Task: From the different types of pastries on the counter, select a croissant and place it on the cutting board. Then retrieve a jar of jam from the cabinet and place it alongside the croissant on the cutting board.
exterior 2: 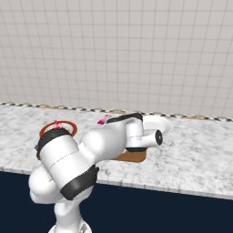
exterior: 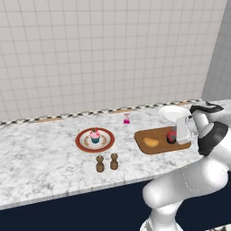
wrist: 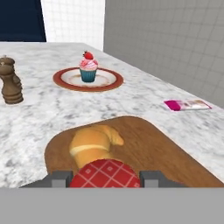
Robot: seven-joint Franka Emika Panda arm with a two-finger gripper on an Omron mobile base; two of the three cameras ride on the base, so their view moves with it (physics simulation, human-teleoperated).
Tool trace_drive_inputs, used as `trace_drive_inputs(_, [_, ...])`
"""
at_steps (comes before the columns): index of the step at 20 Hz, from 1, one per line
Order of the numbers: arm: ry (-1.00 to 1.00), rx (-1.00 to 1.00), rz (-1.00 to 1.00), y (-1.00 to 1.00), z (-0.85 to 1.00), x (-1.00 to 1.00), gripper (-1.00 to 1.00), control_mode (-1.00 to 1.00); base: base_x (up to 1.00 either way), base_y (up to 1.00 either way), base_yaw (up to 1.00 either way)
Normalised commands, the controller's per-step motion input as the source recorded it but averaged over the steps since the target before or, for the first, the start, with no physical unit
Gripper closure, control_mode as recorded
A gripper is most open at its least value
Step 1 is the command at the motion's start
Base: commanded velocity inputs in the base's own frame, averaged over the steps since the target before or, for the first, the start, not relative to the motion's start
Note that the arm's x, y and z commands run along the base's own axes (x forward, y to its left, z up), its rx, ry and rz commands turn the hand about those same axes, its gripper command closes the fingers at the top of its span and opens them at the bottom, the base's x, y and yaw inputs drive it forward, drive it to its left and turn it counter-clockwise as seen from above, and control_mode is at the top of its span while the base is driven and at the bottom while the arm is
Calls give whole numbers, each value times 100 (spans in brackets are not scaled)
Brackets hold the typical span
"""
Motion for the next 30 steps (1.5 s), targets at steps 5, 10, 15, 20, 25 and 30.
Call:
trace_drive_inputs(5, [-2, 6, 0, -14, -20, 21, 100, -100, 0, 0, 0])
trace_drive_inputs(10, [-3, 3, 0, -14, -20, 14, 100, -100, 0, 0, 0])
trace_drive_inputs(15, [-1, 0, 0, -7, -21, 7, 100, -100, 0, 0, 0])
trace_drive_inputs(20, [-1, 0, 0, 0, -25, 7, 100, -100, 0, 0, 0])
trace_drive_inputs(25, [0, 1, 0, 0, -16, 0, -100, -100, 0, 0, 0])
trace_drive_inputs(30, [1, 4, 0, 0, 0, 0, -100, -100, 0, 0, 0])
